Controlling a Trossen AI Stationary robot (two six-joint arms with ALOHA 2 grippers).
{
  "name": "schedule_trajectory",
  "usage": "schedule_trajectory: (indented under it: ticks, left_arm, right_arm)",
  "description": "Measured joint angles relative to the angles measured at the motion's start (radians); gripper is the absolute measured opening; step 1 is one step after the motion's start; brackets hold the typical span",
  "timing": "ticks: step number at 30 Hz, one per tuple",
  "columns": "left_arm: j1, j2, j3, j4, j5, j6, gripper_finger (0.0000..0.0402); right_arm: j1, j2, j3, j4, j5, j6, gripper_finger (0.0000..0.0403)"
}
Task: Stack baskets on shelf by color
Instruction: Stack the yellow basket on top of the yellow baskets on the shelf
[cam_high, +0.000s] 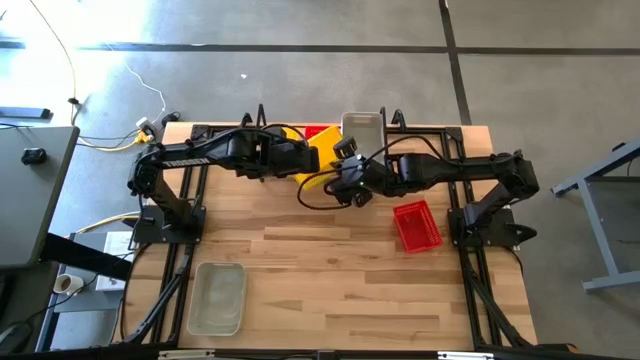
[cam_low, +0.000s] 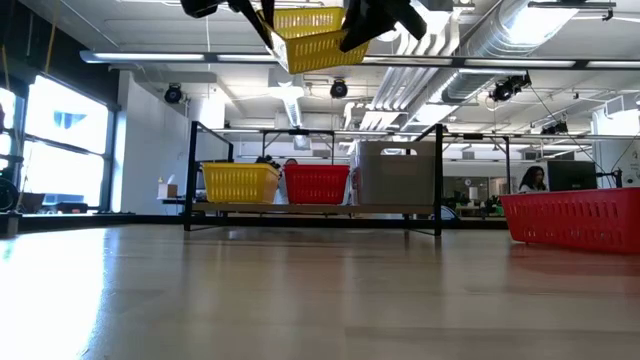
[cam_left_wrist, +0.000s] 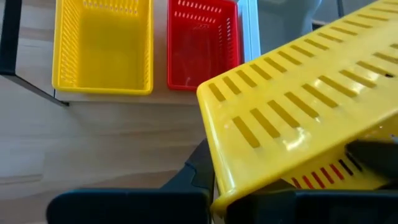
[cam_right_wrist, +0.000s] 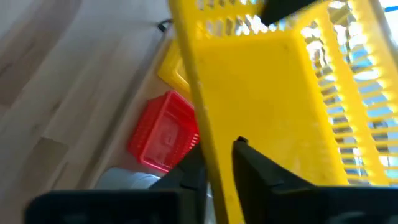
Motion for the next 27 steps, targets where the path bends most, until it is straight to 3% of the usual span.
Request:
schedule_trajectory:
  ticks: [6,10,20,27]
  left_arm:
    - [0.037,-0.013,0.0,-0.011,0.049,0.019,0.0001]
    - [0.072,-0.02,0.001,-0.038,0.09,0.034,0.0]
    - [0.141,-0.061,0.0,-0.127,0.119,0.086,0.0]
    - [0.174,-0.101,-0.001,-0.221,0.086,0.073,0.0]
  right_arm:
    - [-0.001,-0.001,0.0,-0.003,0.066,0.06,0.0126]
    - [0.001,-0.013,0.0,-0.021,0.112,0.091,0.0154]
    - [-0.002,-0.084,0.0,-0.03,0.153,0.114,0.0161]
    - [-0.053,-0.16,0.0,-0.017,0.179,0.113,0.0161]
